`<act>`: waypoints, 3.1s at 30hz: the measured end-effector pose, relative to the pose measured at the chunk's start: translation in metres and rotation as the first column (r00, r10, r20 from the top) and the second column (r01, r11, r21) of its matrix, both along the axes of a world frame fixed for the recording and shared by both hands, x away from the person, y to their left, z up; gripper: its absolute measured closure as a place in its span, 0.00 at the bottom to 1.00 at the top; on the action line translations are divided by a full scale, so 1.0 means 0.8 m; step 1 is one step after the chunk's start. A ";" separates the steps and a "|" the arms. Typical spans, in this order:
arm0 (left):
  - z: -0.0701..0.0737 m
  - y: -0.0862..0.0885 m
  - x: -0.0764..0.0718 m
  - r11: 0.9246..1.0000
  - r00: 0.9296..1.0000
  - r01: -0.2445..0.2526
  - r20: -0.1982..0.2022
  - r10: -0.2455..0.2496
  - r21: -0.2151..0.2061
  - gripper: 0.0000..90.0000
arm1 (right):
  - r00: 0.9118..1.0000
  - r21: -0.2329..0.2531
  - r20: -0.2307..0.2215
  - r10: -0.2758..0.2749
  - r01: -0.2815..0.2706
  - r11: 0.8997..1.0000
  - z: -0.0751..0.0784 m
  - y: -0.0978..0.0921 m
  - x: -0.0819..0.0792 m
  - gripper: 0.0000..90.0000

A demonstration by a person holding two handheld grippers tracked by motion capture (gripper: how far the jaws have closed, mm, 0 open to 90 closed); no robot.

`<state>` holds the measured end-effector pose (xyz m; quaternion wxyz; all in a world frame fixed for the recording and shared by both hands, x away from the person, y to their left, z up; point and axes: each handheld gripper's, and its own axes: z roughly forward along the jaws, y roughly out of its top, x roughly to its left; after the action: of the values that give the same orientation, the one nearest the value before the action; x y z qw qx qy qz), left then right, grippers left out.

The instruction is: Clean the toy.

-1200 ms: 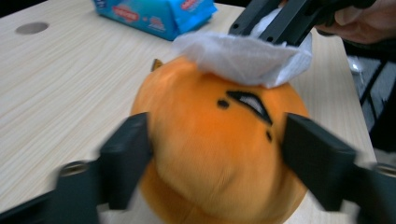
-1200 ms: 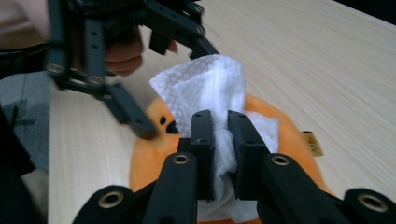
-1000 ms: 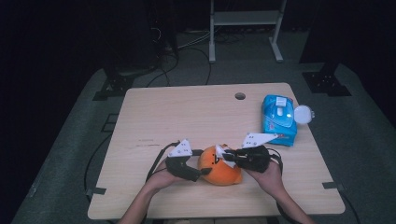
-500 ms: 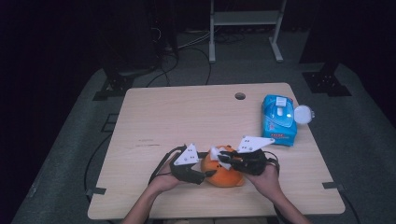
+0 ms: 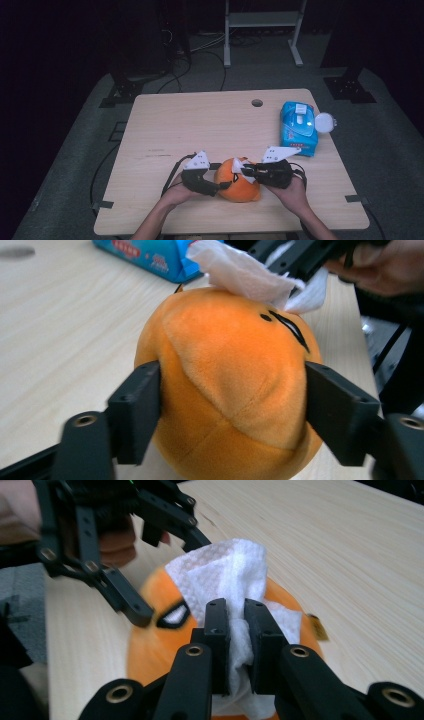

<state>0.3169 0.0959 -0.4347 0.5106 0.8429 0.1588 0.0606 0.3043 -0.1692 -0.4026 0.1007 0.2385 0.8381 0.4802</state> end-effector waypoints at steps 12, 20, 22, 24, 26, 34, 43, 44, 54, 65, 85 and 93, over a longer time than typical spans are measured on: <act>0.001 -0.004 -0.008 0.998 0.993 0.058 0.096 -0.061 0.041 0.35 | 1.000 -0.005 0.017 0.019 -0.019 1.000 0.010 0.008 0.007 0.89; 0.000 -0.004 0.003 0.997 0.994 0.024 -0.108 -0.031 -0.068 0.15 | 0.999 -0.008 -0.008 0.043 -0.043 0.999 0.003 0.001 -0.009 0.89; 0.000 -0.004 0.000 0.998 0.996 0.024 -0.082 -0.029 -0.054 0.24 | 0.999 -0.029 0.015 0.042 -0.042 0.999 0.005 0.005 -0.012 0.89; 0.003 -0.005 -0.003 0.999 0.998 0.028 -0.053 -0.030 -0.040 0.30 | 0.999 -0.018 0.022 0.039 -0.038 0.999 0.008 0.008 -0.014 0.89; 0.007 -0.010 -0.009 0.999 0.999 0.044 -0.006 -0.045 -0.024 0.33 | 0.998 -0.007 0.038 0.049 -0.048 0.999 0.012 0.014 -0.016 0.89; 0.010 -0.014 -0.019 0.996 0.992 0.079 0.093 -0.082 0.034 0.37 | 0.997 0.006 0.037 0.067 -0.067 0.998 0.016 0.022 -0.012 0.90; 0.006 -0.010 -0.006 0.998 0.998 0.047 -0.043 -0.049 -0.037 0.21 | 1.000 -0.008 -0.012 -0.004 0.003 1.000 0.003 -0.012 -0.001 0.89; 0.006 -0.011 -0.004 0.998 0.997 0.034 -0.065 -0.037 -0.043 0.19 | 1.000 -0.011 -0.009 -0.002 0.002 1.000 0.003 -0.010 -0.003 0.90; 0.013 -0.021 -0.020 0.997 0.994 0.068 0.079 -0.069 0.024 0.35 | 0.997 0.016 0.033 0.075 -0.075 0.997 0.017 0.030 -0.016 0.90; 0.005 -0.008 -0.010 0.998 0.997 0.061 0.040 -0.061 0.003 0.36 | 0.999 0.002 -0.021 -0.036 0.036 0.999 0.004 -0.021 0.007 0.90; 0.001 -0.014 -0.005 0.997 0.998 0.020 -0.059 -0.024 -0.074 0.35 | 1.000 0.002 0.006 0.025 -0.025 1.000 0.011 -0.001 -0.011 0.89; 0.014 -0.024 -0.019 0.990 0.971 0.015 0.238 0.019 -0.137 0.44 | 0.994 0.036 0.101 0.047 -0.051 0.998 0.039 0.020 -0.021 0.90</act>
<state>0.3021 0.0765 -0.4238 0.5828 0.7921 0.1009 0.1510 0.2876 -0.1535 -0.3713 0.1260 0.1953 0.8281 0.5101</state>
